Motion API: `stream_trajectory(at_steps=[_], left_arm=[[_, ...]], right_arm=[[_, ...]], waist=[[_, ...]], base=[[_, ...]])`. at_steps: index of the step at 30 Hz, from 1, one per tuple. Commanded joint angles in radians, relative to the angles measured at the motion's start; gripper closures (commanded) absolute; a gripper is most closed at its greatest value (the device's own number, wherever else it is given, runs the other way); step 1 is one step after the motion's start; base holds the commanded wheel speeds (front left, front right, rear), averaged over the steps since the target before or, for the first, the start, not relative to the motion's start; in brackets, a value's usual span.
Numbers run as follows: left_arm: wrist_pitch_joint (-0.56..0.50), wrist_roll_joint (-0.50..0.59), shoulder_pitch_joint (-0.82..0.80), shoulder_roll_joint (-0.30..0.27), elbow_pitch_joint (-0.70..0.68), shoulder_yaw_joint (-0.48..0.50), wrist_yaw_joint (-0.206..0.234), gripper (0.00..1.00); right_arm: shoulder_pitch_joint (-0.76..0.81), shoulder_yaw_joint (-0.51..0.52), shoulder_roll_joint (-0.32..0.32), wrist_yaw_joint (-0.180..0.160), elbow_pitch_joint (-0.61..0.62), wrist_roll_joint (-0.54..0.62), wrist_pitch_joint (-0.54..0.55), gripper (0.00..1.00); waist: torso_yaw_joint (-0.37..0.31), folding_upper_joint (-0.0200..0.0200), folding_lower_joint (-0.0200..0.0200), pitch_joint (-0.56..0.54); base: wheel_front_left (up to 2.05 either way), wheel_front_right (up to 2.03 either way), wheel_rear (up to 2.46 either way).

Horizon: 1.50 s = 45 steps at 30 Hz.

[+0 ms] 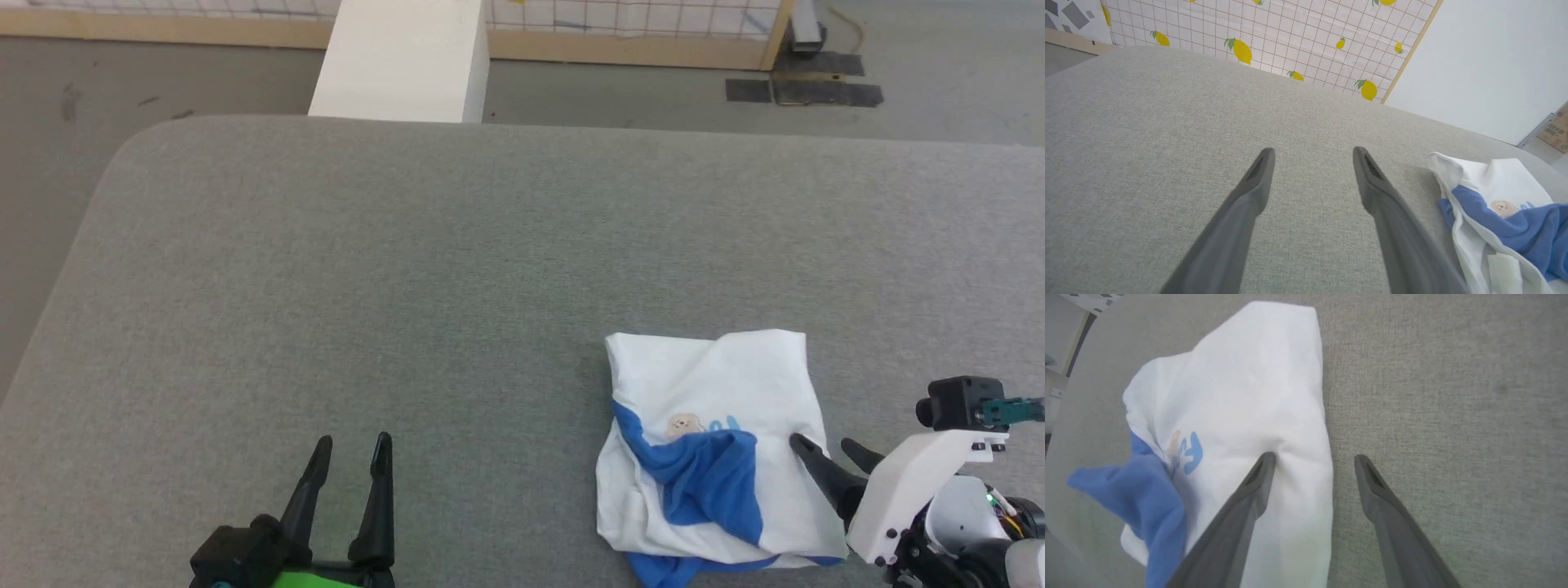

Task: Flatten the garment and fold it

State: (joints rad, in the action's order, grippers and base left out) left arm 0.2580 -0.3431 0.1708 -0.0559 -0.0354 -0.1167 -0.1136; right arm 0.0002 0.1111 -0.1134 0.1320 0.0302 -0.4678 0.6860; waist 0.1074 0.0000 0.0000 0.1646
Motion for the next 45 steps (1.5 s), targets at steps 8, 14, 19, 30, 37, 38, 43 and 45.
stream_trajectory(at_steps=[8, 14, 19, 30, 37, 38, 43, 45], left_arm=[[0.004, 0.001, -0.025, -0.002, 0.009, -0.003, -0.004, 0.00], [0.004, 0.000, -0.040, -0.001, 0.018, -0.015, -0.005, 0.00], [0.004, -0.002, -0.042, -0.001, 0.019, -0.020, -0.003, 0.00], [0.003, 0.017, -0.014, -0.009, 0.003, -0.033, 0.004, 0.00], [-0.012, 0.024, -0.012, -0.018, -0.031, -0.052, 0.007, 0.00], [-0.016, 0.024, -0.012, -0.020, -0.036, -0.054, 0.008, 0.00], [-0.032, 0.023, -0.007, -0.032, -0.051, -0.056, 0.013, 0.00], [-0.037, 0.022, -0.006, -0.034, -0.054, -0.060, 0.014, 0.00]], right_arm=[[-0.067, -0.005, -0.004, -0.001, -0.123, -0.020, 0.087, 0.00], [-0.093, 0.001, -0.005, -0.001, -0.177, 0.013, 0.145, 1.00], [-0.101, 0.002, -0.017, -0.001, -0.151, 0.024, 0.140, 1.00], [-0.073, -0.050, -0.032, -0.001, -0.091, 0.009, 0.095, 1.00], [-0.115, -0.136, -0.050, -0.001, -0.101, -0.001, 0.053, 1.00], [-0.126, -0.148, -0.057, -0.001, -0.106, -0.001, 0.051, 1.00], [-0.191, -0.201, -0.108, -0.001, -0.132, 0.009, 0.040, 1.00], [-0.218, -0.215, -0.125, -0.001, -0.143, 0.010, 0.039, 1.00]], waist=[[0.050, 0.0000, 0.0000, 0.040], [0.060, 0.0000, 0.0000, 0.044], [0.055, 0.0000, 0.0000, 0.032], [0.002, 0.0000, 0.0000, -0.044], [-0.061, 0.0000, 0.0000, -0.066], [-0.073, 0.0000, 0.0000, -0.069], [-0.137, 0.0000, 0.0000, -0.077], [-0.164, 0.0000, 0.0000, -0.078]], base=[[0.00, 0.00, 0.00], [0.00, 0.00, 0.00], [0.00, 0.00, 0.00], [0.00, 0.00, 0.00], [0.00, 0.00, 0.00], [0.00, 0.00, 0.00], [0.00, 0.00, 0.00], [0.00, 0.00, 0.00]])
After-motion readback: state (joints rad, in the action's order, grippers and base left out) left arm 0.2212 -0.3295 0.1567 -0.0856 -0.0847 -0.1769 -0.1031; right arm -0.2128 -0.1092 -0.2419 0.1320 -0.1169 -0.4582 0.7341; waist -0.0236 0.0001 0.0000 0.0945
